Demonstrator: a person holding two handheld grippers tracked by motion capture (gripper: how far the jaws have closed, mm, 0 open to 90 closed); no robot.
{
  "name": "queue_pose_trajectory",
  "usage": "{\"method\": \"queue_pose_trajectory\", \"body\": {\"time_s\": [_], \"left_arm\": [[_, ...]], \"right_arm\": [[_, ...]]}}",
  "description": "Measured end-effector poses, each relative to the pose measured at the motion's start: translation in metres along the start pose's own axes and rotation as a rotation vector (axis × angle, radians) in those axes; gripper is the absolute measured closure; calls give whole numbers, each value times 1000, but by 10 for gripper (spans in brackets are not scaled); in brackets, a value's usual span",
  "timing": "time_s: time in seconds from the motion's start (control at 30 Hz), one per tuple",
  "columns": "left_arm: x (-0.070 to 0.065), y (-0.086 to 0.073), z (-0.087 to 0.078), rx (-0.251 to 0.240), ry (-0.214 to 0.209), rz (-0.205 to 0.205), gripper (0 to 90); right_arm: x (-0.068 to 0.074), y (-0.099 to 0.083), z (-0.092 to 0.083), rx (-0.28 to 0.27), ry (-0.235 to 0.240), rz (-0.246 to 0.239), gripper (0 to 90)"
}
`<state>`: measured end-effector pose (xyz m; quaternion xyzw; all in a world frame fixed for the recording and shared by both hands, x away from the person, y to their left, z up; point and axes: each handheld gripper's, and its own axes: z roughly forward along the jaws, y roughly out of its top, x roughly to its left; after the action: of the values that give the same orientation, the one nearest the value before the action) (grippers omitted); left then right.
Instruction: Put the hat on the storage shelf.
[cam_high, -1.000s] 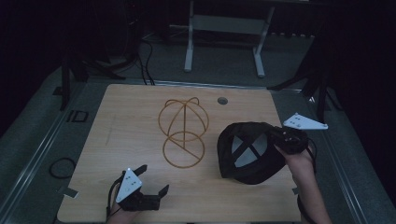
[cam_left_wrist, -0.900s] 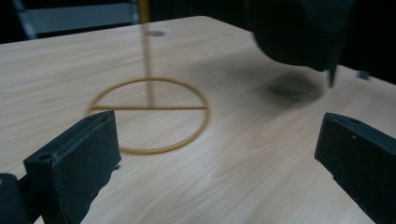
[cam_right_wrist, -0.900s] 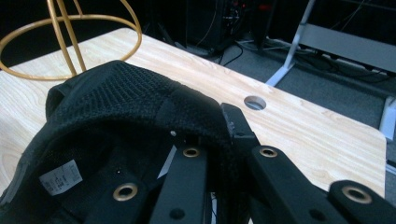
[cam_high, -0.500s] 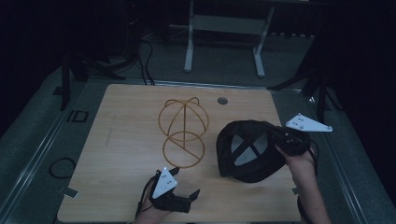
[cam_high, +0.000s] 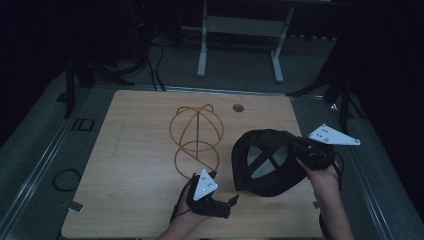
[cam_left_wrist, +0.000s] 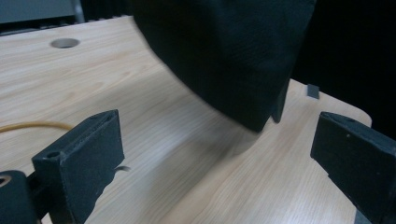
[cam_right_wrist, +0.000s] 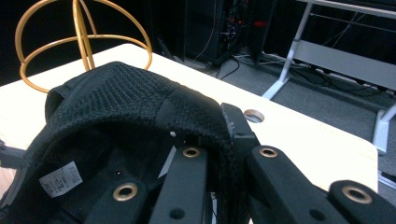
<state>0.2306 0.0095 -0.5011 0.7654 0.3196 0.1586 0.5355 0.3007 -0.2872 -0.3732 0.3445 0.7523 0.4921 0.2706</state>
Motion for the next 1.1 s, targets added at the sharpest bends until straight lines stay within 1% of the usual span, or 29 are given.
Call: {"method": "queue_pose_trajectory", "body": {"time_s": [0.03, 0.1, 0.2, 0.23, 0.27, 0.3, 0.33, 0.37, 0.4, 0.47, 0.57, 0.6, 0.67, 0.7, 0.73, 0.77, 0.83, 0.87, 0.9, 0.93, 1.0, 1.07, 1.1], "left_arm": [[-2, 1, 3, 5, 10, 6, 39], [-3, 4, 10, 10, 4, -6, 40], [-2, 9, 17, 0, 19, -17, 55], [-1, 11, 19, -8, 20, -28, 72], [1, 13, 22, -12, 31, -26, 91], [2, 14, 22, -22, 35, -22, 114], [2, 15, 24, -24, 41, -8, 141], [4, 16, 25, -24, 41, -7, 158], [5, 16, 26, -23, 51, -6, 161], [8, 16, 29, -14, 59, -20, 193], [12, 18, 32, -17, 67, -34, 211], [12, 18, 32, -25, 71, -42, 211], [13, 21, 30, -33, 74, -41, 258], [13, 22, 29, -41, 76, -47, 262], [13, 24, 28, -39, 78, -42, 268], [12, 25, 28, -43, 81, -43, 300], [12, 28, 27, -38, 84, -37, 319], [12, 29, 27, -38, 92, -44, 344], [13, 29, 26, -45, 96, -49, 396], [13, 30, 25, -51, 109, -56, 451], [16, 31, 22, -69, 123, -89, 562], [18, 33, 19, -74, 154, -99, 669], [19, 35, 17, -82, 158, -109, 732]], "right_arm": [[1, 0, 0, -3, 5, 0, 878], [2, 0, 0, -6, 11, 0, 878], [4, -1, -1, -11, 16, 0, 878], [5, -1, -1, -12, 20, 1, 878], [5, -1, -2, -12, 23, -1, 878], [6, -1, -3, -14, 26, -4, 878], [6, -1, -3, -15, 30, -4, 878], [6, -1, -4, -16, 29, -4, 878], [7, -1, -5, -17, 30, -4, 878], [7, -1, -6, -22, 35, -1, 878], [8, -2, -9, -30, 42, 5, 878], [8, -2, -10, -32, 46, 8, 878], [10, -4, -12, -30, 49, 4, 878], [11, -5, -12, -28, 54, 1, 878], [12, -5, -13, -25, 63, 1, 879], [13, -7, -14, -28, 61, 5, 878], [15, -8, -15, -31, 69, 1, 878], [16, -9, -16, -37, 80, 9, 878], [17, -9, -17, -36, 85, 4, 878], [18, -10, -18, -35, 81, 0, 878], [20, -11, -19, -35, 88, -4, 878], [23, -14, -19, -29, 88, -10, 878], [23, -15, -20, -27, 90, -7, 877]]}}
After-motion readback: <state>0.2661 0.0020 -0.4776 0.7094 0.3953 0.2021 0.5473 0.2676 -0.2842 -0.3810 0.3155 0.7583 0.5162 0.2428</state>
